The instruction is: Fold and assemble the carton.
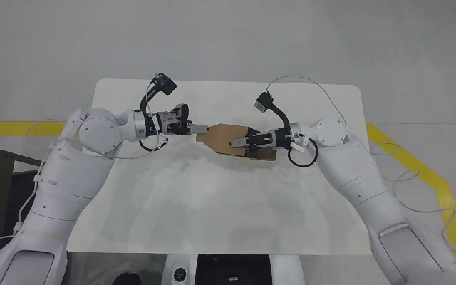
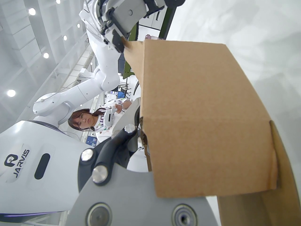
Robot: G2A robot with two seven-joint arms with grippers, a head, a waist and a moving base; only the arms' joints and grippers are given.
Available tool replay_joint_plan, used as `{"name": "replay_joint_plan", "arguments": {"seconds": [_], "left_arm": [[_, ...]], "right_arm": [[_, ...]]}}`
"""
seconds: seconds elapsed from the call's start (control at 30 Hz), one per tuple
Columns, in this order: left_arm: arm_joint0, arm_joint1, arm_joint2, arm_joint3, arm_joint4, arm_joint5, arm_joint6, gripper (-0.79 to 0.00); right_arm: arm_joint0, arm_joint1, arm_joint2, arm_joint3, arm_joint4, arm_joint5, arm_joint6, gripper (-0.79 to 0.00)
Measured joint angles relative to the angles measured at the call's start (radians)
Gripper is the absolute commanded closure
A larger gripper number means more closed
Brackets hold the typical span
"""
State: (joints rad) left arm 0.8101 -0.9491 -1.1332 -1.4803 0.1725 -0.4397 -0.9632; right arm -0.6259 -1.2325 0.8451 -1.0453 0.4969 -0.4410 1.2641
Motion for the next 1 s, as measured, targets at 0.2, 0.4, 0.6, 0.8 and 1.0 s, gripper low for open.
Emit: {"name": "replay_joint_plan", "arguments": {"seconds": [0.2,0.4,0.6,0.8,1.0], "left_arm": [[-0.001,0.001,0.005,0.017,0.027,-0.008,0.0,-0.785],[0.005,0.002,0.005,0.013,0.039,-0.022,0.01,-0.785],[0.01,0.003,0.002,0.014,0.026,-0.029,0.018,-0.785],[0.016,0.006,-0.008,0.016,0.009,-0.039,0.017,-0.785],[0.02,0.007,-0.004,0.012,0.001,-0.043,0.009,-0.785]], "right_arm": [[-0.009,0.0,0.013,-0.018,0.014,-0.003,0.008,0.0],[-0.018,0.0,0.027,-0.032,0.04,-0.004,0.019,0.0],[-0.026,-0.004,0.032,-0.038,0.069,-0.007,0.031,0.0],[-0.029,-0.007,0.038,-0.035,0.086,-0.011,0.039,0.0],[-0.031,-0.011,0.044,-0.043,0.104,-0.017,0.049,0.0]]}}
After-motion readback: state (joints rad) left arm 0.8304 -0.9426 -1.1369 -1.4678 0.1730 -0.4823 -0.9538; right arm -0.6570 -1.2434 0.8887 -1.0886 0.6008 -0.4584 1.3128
